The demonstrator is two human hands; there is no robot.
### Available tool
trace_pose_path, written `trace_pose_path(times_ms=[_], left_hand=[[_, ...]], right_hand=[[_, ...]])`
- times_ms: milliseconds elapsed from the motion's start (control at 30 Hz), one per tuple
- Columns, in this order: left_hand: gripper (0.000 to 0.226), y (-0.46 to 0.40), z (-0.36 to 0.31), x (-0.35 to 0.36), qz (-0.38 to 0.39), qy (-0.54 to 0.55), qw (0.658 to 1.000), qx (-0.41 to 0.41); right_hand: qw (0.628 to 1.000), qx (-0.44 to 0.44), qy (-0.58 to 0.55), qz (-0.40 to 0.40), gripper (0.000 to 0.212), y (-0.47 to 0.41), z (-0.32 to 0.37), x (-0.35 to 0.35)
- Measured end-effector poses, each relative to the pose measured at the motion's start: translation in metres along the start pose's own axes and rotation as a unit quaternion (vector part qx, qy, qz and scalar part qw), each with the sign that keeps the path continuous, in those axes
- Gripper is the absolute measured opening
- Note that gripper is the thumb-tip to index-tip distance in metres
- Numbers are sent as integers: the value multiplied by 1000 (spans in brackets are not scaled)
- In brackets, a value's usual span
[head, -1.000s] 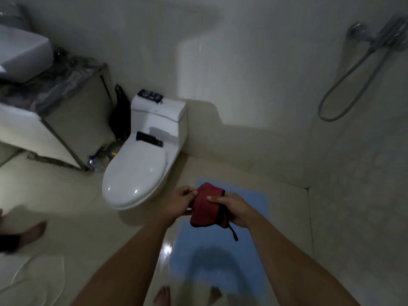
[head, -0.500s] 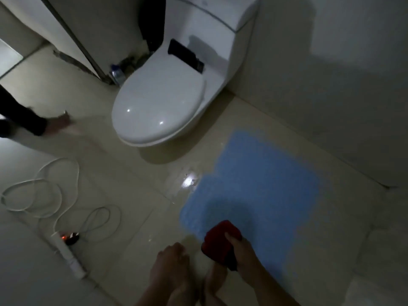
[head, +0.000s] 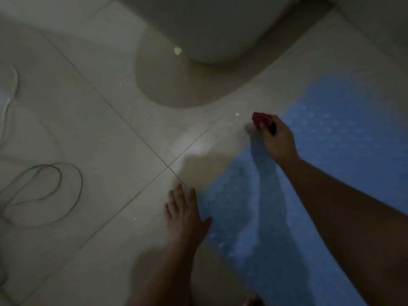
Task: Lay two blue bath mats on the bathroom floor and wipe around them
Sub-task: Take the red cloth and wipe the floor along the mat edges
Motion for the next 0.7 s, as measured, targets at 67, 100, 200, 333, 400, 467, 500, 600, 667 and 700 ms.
trace_pose_path(times_ms=[67,100,200,333,400,467,500,600,667,700], left_hand=[[110,-21,11,18,-49,21,998,19],[114,-26,15,25,-72,24,996,36],[111,-35,27,35,-113,31,990,79],[103,-44,58,26,-148,14,986,75],[95,-43,80,16,-171,31,984,41],[91,-41,93,9,-192,45,980,26],[95,-40,95,9,-190,46,980,25],[114,-41,87,17,-150,39,988,27],[120,-42,85,18,-137,48,989,14],[122,-42,86,17,-136,52,989,5]], right_hand=[[993,-65,83,60,36,-18,-12,46],[985,-83,133,79,41,-19,-18,69],[961,-132,227,87,52,14,-12,141],[905,-312,238,163,60,113,39,238],[864,-376,248,226,62,166,49,270],[819,-423,270,280,61,193,45,278],[796,-447,281,297,61,193,41,273],[754,-471,336,312,59,154,24,239],[786,-416,366,275,58,103,13,201],[817,-374,368,241,58,79,10,179]])
Point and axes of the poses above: each hand's wrist, its own y-axis away from the middle knuckle, its own x-axis out of the palm, z = x × y, the point moved 10 cm from there along -y, towards the middle knuckle, and after that the axes turned 12 degrees about -x, right-handed, at the moved point
